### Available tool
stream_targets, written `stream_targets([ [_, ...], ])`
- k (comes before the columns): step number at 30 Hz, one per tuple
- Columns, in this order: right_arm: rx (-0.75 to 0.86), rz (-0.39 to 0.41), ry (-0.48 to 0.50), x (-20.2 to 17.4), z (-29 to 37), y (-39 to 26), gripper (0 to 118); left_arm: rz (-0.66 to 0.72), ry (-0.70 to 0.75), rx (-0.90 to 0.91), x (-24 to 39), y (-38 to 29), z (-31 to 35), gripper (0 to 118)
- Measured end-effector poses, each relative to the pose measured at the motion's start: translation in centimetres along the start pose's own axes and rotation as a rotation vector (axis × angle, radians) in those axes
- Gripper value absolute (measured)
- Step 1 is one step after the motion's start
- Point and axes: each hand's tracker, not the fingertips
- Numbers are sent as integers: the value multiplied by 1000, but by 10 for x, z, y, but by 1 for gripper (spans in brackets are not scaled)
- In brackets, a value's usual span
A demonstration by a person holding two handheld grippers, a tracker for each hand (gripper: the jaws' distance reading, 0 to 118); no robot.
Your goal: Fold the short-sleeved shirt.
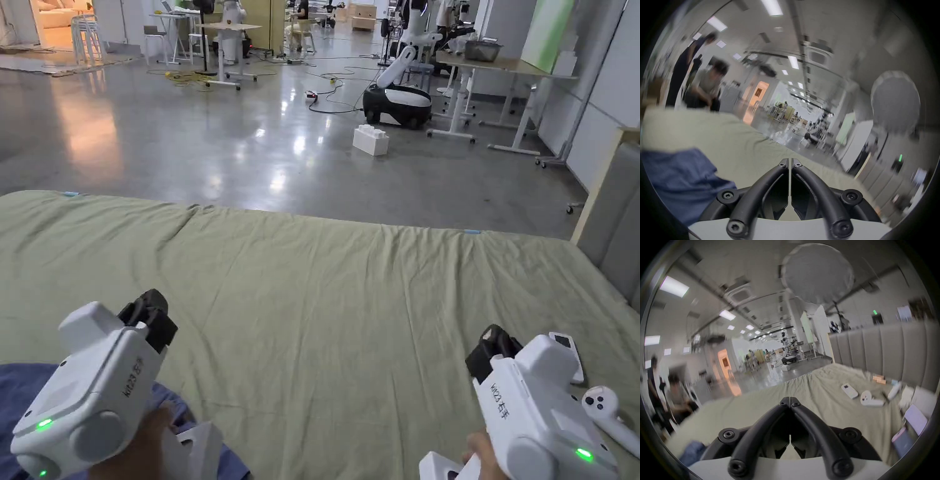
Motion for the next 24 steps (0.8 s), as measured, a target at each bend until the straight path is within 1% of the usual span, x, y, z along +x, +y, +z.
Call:
stream_targets([
  [1,3,-19,11,0,1,1,0,-26,15,14,0,1,2,3],
  [2,1,35,22,-3,1,2,0,-93,19,13,8,-1,4,2],
  [3,7,177,45,-11,1,4,0,-277,3,0,21,-4,4,2],
  [4,34,375,63,-22,1,3,0,-467,-14,-16,34,-10,4,3],
  [5,30,573,94,-33,1,1,0,-688,-13,-23,46,-16,5,2],
  [6,34,795,117,-44,2,-3,0,-921,-30,-33,59,-35,6,3],
  [7,116,1002,143,-52,6,-5,0,-1097,-46,-24,65,-49,9,3],
  [8,119,1222,195,-58,6,-17,0,-1299,-59,8,70,-60,12,3],
  [9,133,1359,194,-61,5,-24,0,-1414,-84,11,71,-67,14,3],
  [10,162,1508,169,-61,5,-33,0,-1521,-101,21,69,-68,22,3],
  [11,191,1613,167,-61,6,-39,0,-1624,-87,67,68,-73,24,3],
  [12,210,1700,166,-60,5,-43,0,-1748,-71,98,68,-80,26,3],
  [13,206,1735,167,-57,10,-39,0,-1809,-84,93,67,-76,25,3],
  [14,189,1723,178,-56,10,-37,0,-1791,-99,74,63,-75,24,2],
  [15,183,1688,180,-55,11,-35,0,-1749,-117,63,62,-70,25,2],
  [17,183,1674,155,-55,14,-30,0,-1668,-103,24,62,-64,26,2],
  [18,180,1631,150,-55,16,-27,0,-1604,-79,20,70,-60,26,2],
  [19,172,1551,150,-56,19,-23,0,-1501,-75,-6,71,-54,27,2],
  [20,148,1453,158,-57,21,-18,0,-1386,-73,-28,74,-45,27,2],
  [21,92,1279,186,-53,12,-12,0,-1208,-63,-59,71,-36,22,2],
  [22,65,1150,194,-52,12,-7,0,-1081,-58,-86,67,-31,15,2],
  [23,43,1014,169,-50,11,-3,0,-899,-48,-135,63,-19,8,2],
  [24,34,905,141,-48,12,0,0,-765,-28,-142,58,-13,5,2],
])
